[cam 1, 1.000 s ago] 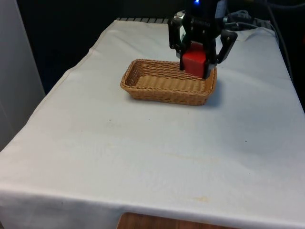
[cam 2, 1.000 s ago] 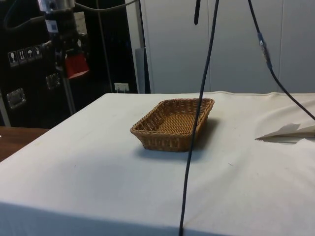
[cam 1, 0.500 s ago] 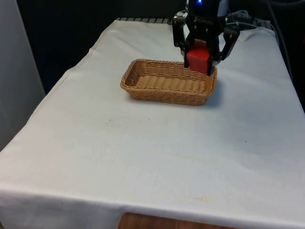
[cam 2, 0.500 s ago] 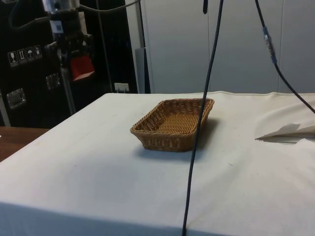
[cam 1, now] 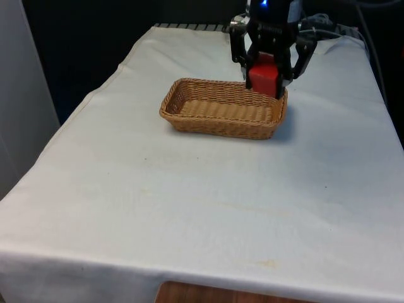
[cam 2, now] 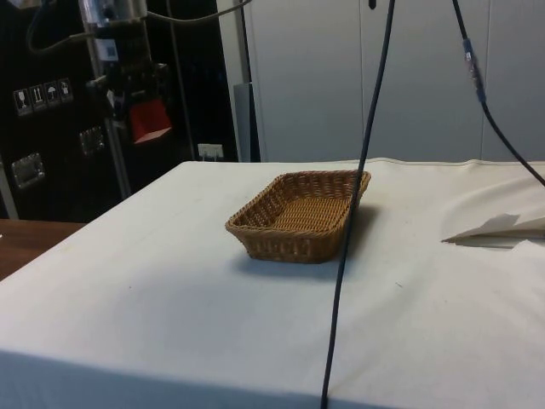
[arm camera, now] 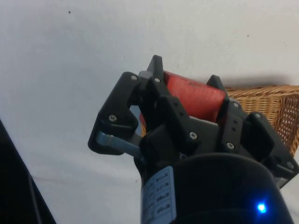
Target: Pick up the cube and place it into the basket.
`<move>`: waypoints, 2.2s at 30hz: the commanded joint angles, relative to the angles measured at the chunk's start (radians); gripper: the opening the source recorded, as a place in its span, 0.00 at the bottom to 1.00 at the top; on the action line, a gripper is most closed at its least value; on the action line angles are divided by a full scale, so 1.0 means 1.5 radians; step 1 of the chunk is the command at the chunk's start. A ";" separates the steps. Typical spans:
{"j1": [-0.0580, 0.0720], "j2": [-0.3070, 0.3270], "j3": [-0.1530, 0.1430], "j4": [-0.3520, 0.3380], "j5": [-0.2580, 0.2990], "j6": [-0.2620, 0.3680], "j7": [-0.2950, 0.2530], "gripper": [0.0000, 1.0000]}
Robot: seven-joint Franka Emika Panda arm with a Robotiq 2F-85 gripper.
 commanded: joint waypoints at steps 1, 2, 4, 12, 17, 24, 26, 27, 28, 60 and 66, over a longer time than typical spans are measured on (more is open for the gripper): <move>0.007 -0.020 -0.003 -0.027 -0.004 0.019 0.004 0.03; 0.000 -0.003 0.000 -0.003 -0.001 0.003 0.000 0.03; 0.008 -0.030 -0.001 -0.041 -0.008 0.024 0.004 0.03; 0.008 -0.054 0.004 -0.072 -0.018 0.025 0.007 0.03; 0.009 -0.069 0.007 -0.090 -0.023 0.025 0.007 0.03; 0.007 -0.089 0.012 -0.115 -0.032 0.025 0.009 0.03; 0.007 -0.099 0.014 -0.128 -0.034 0.027 0.010 0.03; 0.000 -0.075 0.017 -0.095 -0.028 0.008 0.005 0.03; 0.007 -0.101 0.015 -0.132 -0.035 0.027 0.010 0.03; -0.001 -0.195 0.061 -0.312 -0.066 0.136 0.022 0.03; -0.005 -0.195 0.065 -0.314 -0.062 0.137 -0.011 0.03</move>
